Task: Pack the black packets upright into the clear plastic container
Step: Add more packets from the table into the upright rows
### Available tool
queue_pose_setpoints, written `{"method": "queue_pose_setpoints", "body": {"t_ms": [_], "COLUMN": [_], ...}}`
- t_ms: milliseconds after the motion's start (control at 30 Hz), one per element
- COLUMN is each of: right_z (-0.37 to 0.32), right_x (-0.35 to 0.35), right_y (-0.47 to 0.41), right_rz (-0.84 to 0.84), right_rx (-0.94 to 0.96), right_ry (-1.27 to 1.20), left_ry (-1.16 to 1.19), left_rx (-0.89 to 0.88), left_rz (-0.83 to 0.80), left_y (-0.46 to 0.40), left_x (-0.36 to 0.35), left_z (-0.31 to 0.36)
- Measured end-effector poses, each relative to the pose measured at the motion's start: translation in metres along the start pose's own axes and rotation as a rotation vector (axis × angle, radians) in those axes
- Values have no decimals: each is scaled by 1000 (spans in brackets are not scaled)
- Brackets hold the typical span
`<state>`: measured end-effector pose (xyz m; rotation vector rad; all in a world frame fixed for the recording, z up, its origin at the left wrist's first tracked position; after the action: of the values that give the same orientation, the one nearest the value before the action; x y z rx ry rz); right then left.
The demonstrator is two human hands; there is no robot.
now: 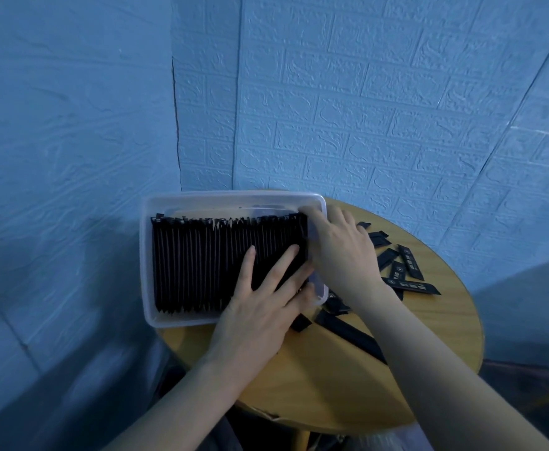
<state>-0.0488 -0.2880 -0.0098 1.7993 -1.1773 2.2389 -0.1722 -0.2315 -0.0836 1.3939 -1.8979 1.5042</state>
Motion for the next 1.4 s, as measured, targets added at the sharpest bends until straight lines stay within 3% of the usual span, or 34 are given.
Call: {"method": "queue_pose_setpoints", "body": {"t_ms": [433,767,1067,1400], "right_z": [1,3,-6,-5], "right_x": [-2,-10,-7,-6], "right_y": [8,9,14,20], "right_rz": [139,90,210,214], "right_rx": [30,-13,-20,1], "right_ry": [-252,-159,-75,-230], "left_ry": [59,73,90,96], "left_rx": [8,1,13,26], "left_rz": [-10,-28,13,54], "left_y": [-1,-1,-2,-1], "left_x": [3,4,2,1], "left_z": [1,1,2,4]}}
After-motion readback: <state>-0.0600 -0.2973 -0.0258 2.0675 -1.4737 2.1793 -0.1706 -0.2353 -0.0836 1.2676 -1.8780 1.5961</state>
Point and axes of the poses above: each hand's wrist, its own y-axis away from the middle knuckle, its own x-axis out of the back of the hand, z = x × y, the point moved 2 cm from there along -y, towards the middle knuckle, and after that the axes turned 2 degrees about -z, right-handed, at the moved point
